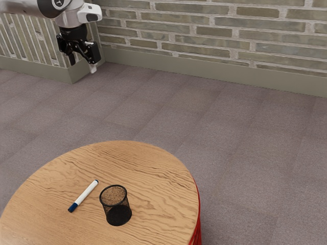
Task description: Put the marker into the pen holder.
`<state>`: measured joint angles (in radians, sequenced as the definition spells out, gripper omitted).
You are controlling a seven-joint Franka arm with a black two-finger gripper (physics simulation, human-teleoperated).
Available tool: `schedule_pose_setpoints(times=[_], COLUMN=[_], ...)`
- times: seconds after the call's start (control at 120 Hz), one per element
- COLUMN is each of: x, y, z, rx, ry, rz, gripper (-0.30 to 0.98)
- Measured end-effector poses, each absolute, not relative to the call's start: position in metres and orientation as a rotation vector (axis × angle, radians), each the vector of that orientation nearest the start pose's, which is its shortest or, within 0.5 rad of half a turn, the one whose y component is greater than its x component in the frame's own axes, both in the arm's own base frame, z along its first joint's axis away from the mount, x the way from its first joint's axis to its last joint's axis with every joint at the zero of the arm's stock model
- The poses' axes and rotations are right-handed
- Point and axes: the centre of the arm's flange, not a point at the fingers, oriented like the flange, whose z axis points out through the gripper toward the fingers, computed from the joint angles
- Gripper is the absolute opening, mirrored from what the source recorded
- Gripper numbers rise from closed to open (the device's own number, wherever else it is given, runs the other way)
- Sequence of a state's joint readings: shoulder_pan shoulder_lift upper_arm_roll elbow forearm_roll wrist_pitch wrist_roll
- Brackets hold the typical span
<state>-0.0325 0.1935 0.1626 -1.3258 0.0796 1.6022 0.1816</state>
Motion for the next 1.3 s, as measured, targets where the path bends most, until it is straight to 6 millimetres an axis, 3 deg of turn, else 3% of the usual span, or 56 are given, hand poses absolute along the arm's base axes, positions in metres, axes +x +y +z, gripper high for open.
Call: schedule_pose_setpoints(times=[0.192, 0.25, 0.308, 0.383, 0.442, 0.575, 0.667, 0.758, 0.908, 1.117, 1.192, 1.3], x=[0.612, 0.611, 0.613, 0.626, 0.636, 0.658, 0.656, 0.642, 0.577, 0.523, 0.504, 0.496], y=[0.08, 0.065, 0.057, 0.059, 0.071, 0.086, 0.102, 0.117, 0.138, 0.127, 0.115, 0.1], z=[0.634, 0.647, 0.645, 0.62, 0.595, 0.526, 0.472, 0.433, 0.384, 0.315, 0.303, 0.311], rx=[-3.015, -3.01, -3.009, -3.005, -3.003, -2.999, -3.022, -3.045, -3.097, -3.15, -3.16, -3.158], ry=[0.1, 0.144, 0.168, 0.172, 0.147, 0.126, 0.103, 0.084, 0.034, 0.088, 0.124, 0.189], rz=[-0.106, -0.147, -0.143, -0.08, -0.019, 0.141, 0.235, 0.286, 0.307, 0.218, 0.168, 0.062], gripper=[0.66, 0.66, 0.66, 0.66, 0.66, 0.66, 0.66, 0.66, 0.66, 0.66, 0.66, 0.66])
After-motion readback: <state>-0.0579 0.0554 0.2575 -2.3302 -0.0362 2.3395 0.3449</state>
